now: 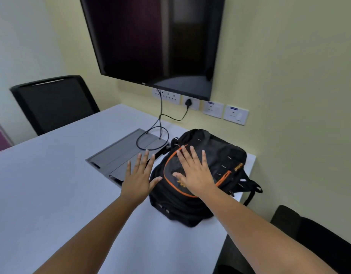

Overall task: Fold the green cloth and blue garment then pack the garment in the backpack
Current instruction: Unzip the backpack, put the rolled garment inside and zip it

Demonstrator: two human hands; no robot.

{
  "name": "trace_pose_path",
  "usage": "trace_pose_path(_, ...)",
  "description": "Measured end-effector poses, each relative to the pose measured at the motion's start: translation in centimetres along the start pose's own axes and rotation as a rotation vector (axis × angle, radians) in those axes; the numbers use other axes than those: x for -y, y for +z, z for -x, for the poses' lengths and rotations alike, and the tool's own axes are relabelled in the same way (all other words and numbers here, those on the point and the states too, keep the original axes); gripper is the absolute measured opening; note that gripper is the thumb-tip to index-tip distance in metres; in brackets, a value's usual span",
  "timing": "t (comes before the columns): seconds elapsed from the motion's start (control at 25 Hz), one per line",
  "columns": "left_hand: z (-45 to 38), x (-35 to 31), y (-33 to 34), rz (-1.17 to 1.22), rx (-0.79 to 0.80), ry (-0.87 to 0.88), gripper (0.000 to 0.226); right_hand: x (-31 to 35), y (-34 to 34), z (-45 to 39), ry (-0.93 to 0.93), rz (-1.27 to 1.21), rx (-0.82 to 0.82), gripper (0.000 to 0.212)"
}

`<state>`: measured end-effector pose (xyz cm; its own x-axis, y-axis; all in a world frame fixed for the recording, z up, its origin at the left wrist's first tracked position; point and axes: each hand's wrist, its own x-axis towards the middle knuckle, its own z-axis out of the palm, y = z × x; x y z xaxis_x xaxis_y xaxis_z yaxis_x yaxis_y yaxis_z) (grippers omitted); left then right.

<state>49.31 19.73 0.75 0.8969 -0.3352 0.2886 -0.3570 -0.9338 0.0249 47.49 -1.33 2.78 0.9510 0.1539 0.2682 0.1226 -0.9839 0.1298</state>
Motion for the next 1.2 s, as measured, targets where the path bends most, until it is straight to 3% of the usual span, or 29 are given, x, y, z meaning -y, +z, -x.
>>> trace_pose_path(0.24,-0.8,-1.8,3.4,0.042,0.108,0.039,0.074,-2.7,3.5,1.2,0.054,0.001,0.158,0.070)
trace_pose_path(0.36,-1.0,-1.3,5.1,0.073,0.131,0.054,0.072,-2.7,5.2,1.3,0.042,-0.054,0.412,0.067)
trace_pose_path(0.52,-0.7,-0.2,6.8,0.125,0.161,0.066,0.083,-0.7,8.5,3.1,0.234,-0.431,0.758,0.096)
trace_pose_path(0.6,-0.4,0.8,7.6,0.163,0.193,0.048,0.092,1.0,9.7,4.8,0.214,-0.414,0.827,0.101)
trace_pose_path(0.68,-0.2,1.5,8.4,0.181,0.220,0.013,0.100,1.8,10.1,5.3,0.138,-0.287,0.799,0.093)
trace_pose_path(0.8,0.3,1.3,9.2,0.212,0.301,-0.047,0.111,1.2,9.3,4.4,0.183,-0.346,0.806,0.083)
trace_pose_path(0.92,0.4,0.0,9.4,0.242,0.365,-0.045,0.116,1.1,8.3,4.6,0.043,-0.268,0.871,0.074)
trace_pose_path(1.0,0.2,-1.1,9.2,0.256,0.405,-0.025,0.108,1.7,7.6,5.6,-0.027,-0.319,1.052,0.067)
trace_pose_path(1.08,-0.2,-2.1,9.4,0.313,0.421,-0.080,0.084,1.7,6.8,6.5,0.039,-0.539,1.331,0.059)
trace_pose_path(1.12,-0.5,-2.6,9.6,0.348,0.408,-0.128,0.077,1.1,6.6,6.6,0.103,-0.660,1.355,0.054)
trace_pose_path(1.16,-0.8,-2.8,9.9,0.379,0.400,-0.182,0.077,0.2,6.5,6.8,0.177,-0.753,1.245,0.050)
trace_pose_path(1.2,-1.0,-3.0,10.4,0.411,0.411,-0.246,0.082,-0.8,6.5,7.0,0.294,-0.791,1.032,0.047)
